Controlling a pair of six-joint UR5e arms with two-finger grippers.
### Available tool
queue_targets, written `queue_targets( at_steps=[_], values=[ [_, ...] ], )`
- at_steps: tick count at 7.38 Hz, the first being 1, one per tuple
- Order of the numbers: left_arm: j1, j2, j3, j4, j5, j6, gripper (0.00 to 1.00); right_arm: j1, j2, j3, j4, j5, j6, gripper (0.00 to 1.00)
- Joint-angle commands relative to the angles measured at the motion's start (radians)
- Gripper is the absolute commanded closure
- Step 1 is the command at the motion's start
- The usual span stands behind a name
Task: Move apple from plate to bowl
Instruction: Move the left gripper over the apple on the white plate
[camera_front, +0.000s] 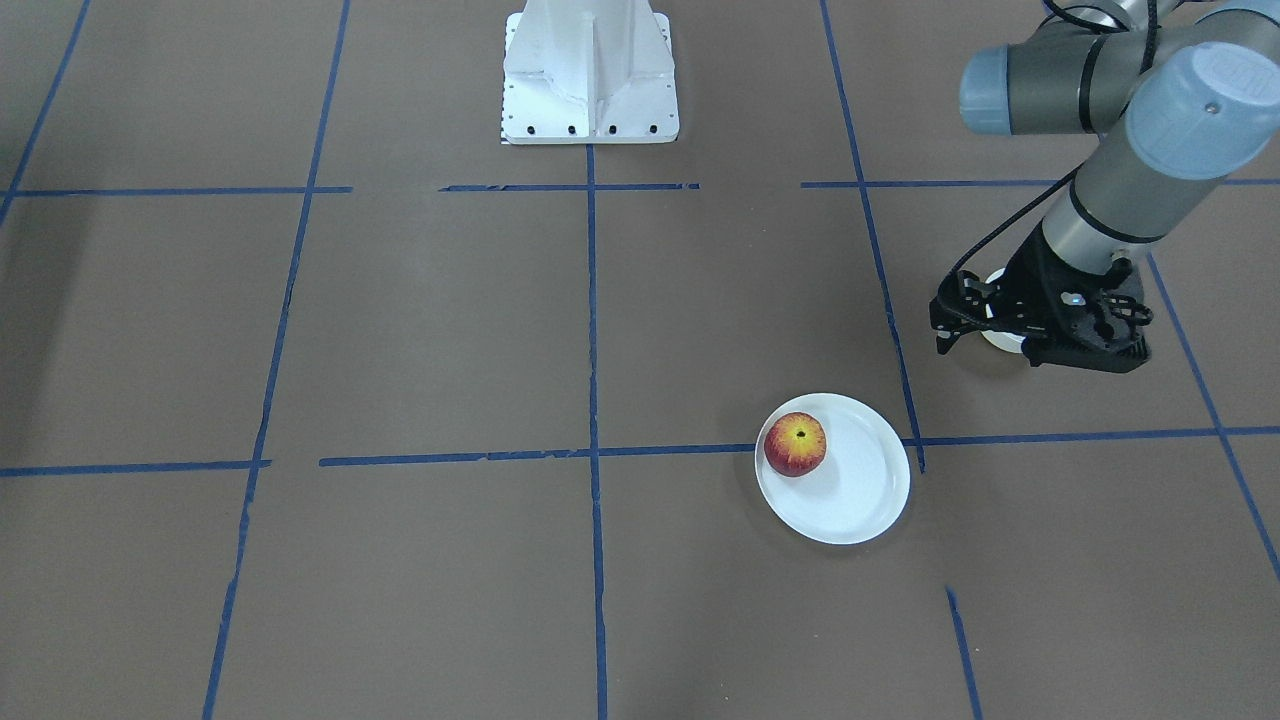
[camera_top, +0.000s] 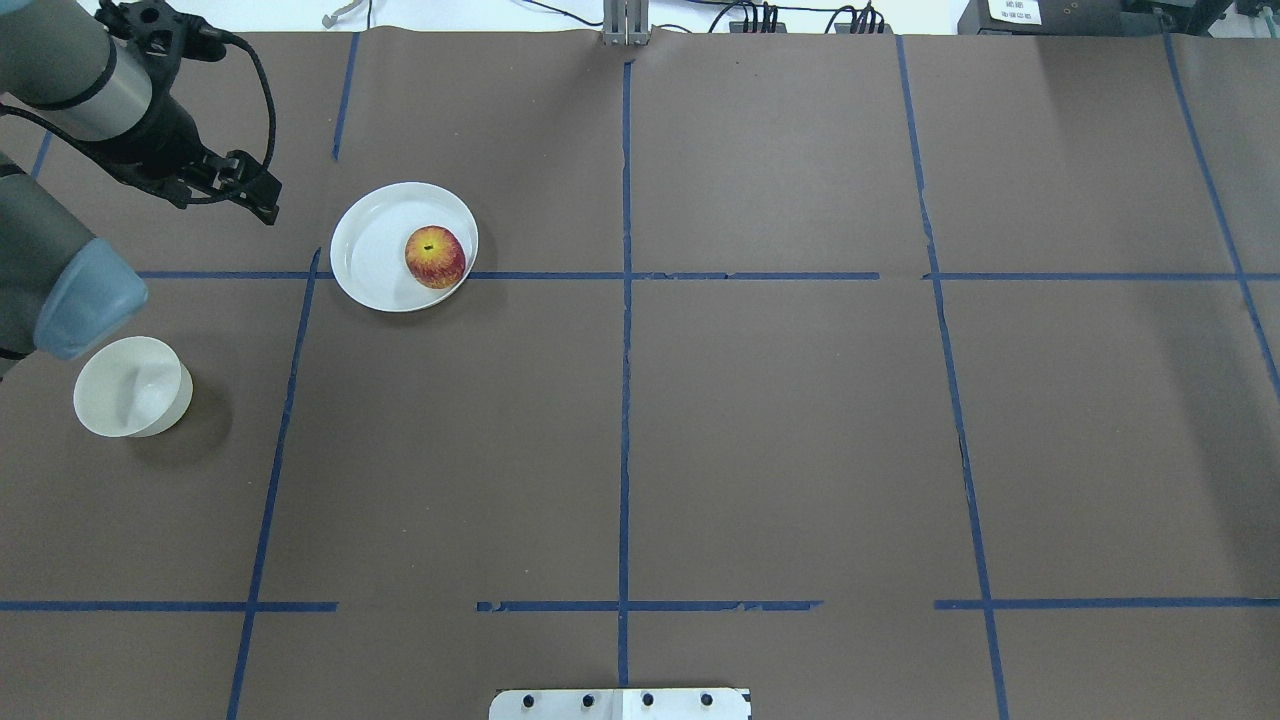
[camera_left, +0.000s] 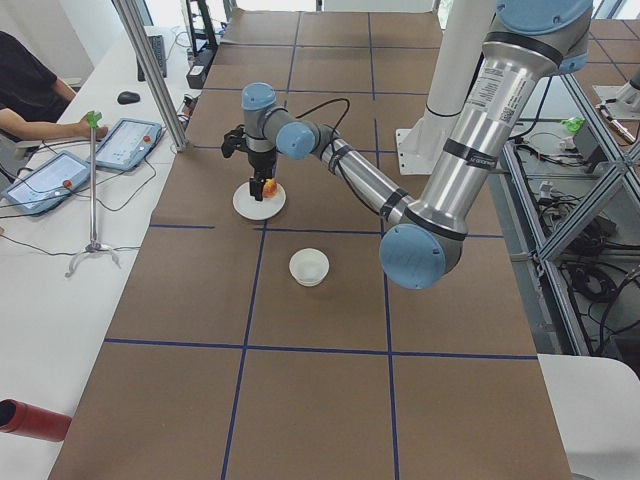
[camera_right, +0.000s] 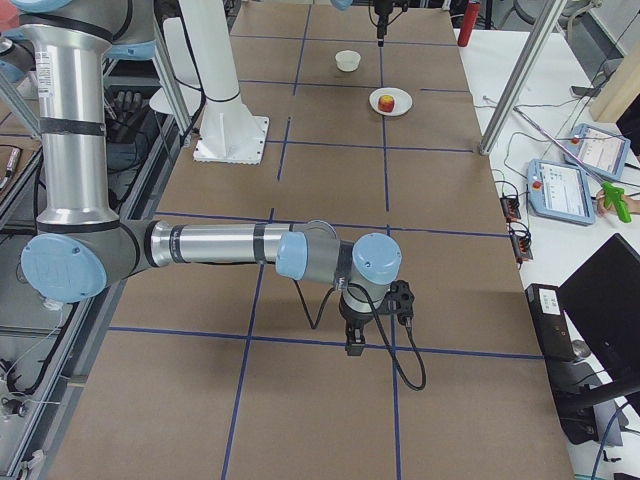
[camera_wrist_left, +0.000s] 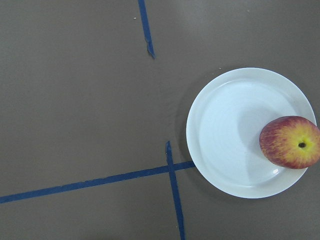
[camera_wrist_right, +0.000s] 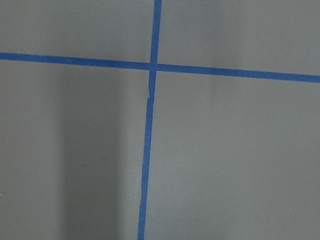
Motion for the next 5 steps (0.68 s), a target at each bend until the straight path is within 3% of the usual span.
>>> queue_targets(
  at_steps=[1,3,5],
  values=[
    [0.088,-0.075,0.078,-0.034,0.006,-0.160,0.00,0.000,0.000,0.000,0.000,0.000,0.000,0.00],
    [0.109,-0.128,0.253,-0.223,0.008,-0.287,0.00,0.000,0.000,0.000,0.000,0.000,0.000,0.00],
    [0.136,-0.213,0.353,-0.240,0.008,-0.346,0.00,0.000,0.000,0.000,0.000,0.000,0.000,0.00]
  ],
)
